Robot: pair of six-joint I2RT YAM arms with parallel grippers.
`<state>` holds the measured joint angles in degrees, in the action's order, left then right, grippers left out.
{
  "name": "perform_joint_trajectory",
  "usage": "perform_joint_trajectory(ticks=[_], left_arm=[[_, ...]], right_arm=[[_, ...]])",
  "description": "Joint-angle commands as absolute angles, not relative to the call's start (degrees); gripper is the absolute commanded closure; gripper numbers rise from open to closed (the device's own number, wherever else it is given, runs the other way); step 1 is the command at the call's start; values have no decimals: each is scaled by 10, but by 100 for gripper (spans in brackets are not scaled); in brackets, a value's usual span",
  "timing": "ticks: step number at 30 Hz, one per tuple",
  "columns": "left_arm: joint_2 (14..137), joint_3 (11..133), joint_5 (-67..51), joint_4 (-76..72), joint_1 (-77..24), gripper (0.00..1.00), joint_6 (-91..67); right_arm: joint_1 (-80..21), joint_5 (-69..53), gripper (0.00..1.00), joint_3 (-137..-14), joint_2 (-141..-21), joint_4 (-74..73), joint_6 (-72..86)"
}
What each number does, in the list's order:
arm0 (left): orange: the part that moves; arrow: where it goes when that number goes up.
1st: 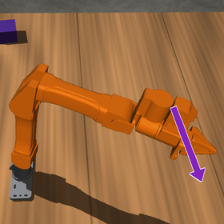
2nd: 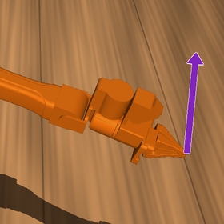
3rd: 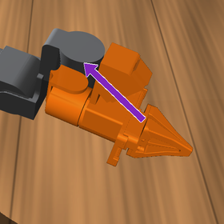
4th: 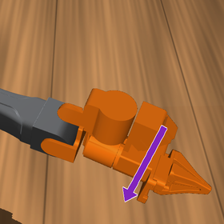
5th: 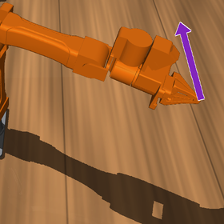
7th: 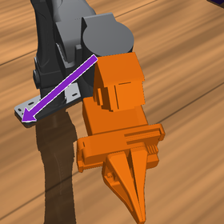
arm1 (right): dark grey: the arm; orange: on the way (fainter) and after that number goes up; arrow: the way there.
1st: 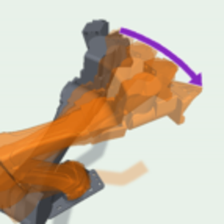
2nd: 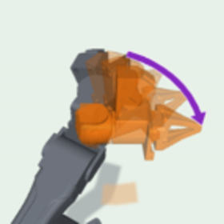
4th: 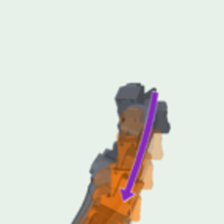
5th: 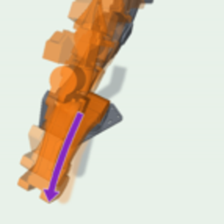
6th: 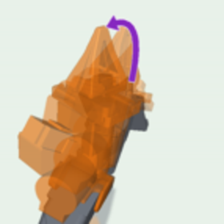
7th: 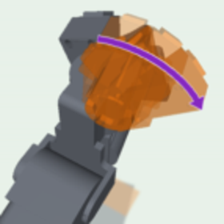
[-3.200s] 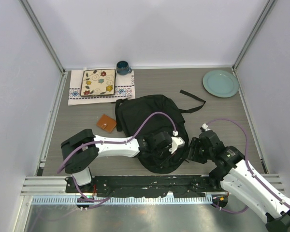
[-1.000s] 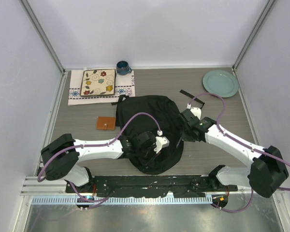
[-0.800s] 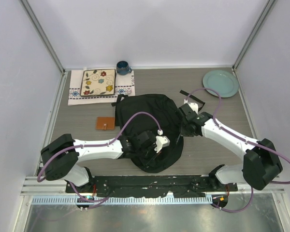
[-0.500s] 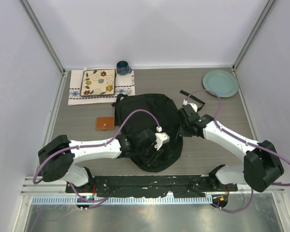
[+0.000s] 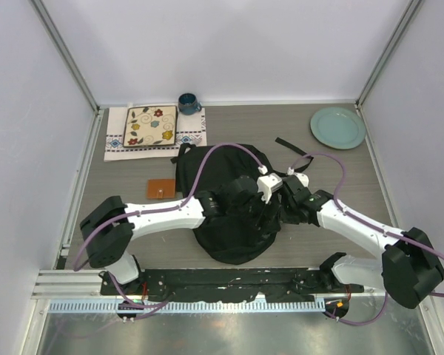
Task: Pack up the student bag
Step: Zip the student bag at the center of the board.
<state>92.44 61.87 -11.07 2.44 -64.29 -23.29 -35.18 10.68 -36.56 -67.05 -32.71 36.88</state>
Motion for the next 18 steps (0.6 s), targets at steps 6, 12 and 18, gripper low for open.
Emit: perform_joint_trajectory(ticks=[6,12,18], left_arm=[[996,617,-157,-53,-645,26,-269],[973,564,-105,-95,-646,29,-298],[861,474,16,-146,-645,22,-301]], right_arm=[[-333,142,100,-395,-686,-309,372],[-312,114,100,-389,-679,-293,359],[-300,44,100,-379,-654,-257,342]])
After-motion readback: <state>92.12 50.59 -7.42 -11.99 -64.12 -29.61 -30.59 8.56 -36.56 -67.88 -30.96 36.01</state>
